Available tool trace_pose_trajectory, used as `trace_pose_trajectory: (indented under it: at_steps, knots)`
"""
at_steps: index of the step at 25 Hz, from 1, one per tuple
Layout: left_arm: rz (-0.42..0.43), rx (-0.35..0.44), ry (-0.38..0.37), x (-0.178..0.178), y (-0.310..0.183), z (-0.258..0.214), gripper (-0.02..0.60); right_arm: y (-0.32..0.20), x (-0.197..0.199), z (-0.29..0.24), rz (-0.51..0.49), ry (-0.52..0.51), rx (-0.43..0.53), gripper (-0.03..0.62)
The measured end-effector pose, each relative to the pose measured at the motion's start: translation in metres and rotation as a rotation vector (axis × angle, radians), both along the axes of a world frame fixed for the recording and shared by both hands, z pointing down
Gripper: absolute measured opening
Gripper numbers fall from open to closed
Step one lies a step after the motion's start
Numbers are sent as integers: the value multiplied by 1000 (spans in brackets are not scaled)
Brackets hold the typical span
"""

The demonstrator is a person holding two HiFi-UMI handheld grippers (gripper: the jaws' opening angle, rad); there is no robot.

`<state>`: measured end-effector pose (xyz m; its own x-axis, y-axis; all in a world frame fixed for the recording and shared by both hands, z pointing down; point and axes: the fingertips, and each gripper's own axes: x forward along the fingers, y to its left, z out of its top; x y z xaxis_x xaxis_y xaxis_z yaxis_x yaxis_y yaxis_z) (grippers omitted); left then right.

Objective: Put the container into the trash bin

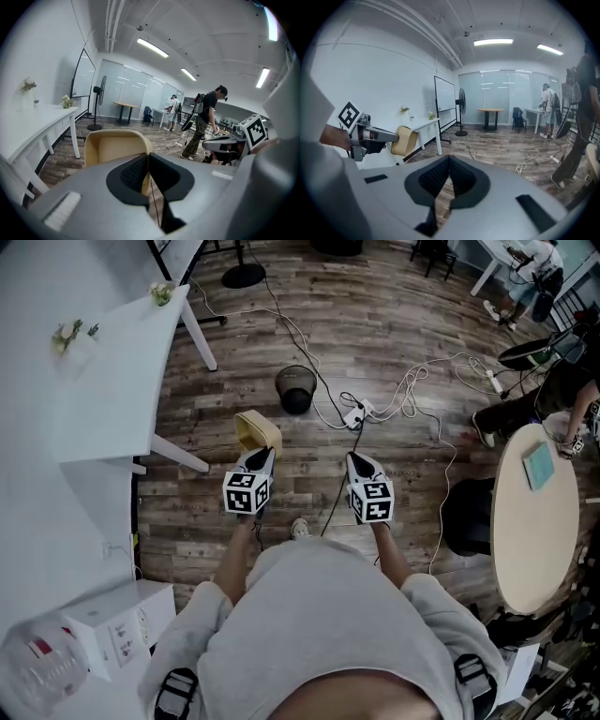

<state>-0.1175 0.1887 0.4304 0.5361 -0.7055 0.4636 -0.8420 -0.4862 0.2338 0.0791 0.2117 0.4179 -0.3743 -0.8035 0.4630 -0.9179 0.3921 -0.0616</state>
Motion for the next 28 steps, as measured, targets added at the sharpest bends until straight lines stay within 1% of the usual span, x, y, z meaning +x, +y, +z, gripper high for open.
trace_pose_trajectory:
  at_steps: [6,12,21,28]
  knots:
    - [8,7,-9,-9,-26,0,26,-23,-11,4,1,-3,2,14]
    - [0,-1,-14,-20,-33,4,26,-31,-21,8,-16,4,-9,14]
    - [-4,-23,-15,-23,-36,14,26,-36,-30,17,-44,9,-33,14]
    - [-10,-25,-16,-27,-56,17,26,-56,-38,21,-62,7,-34,14]
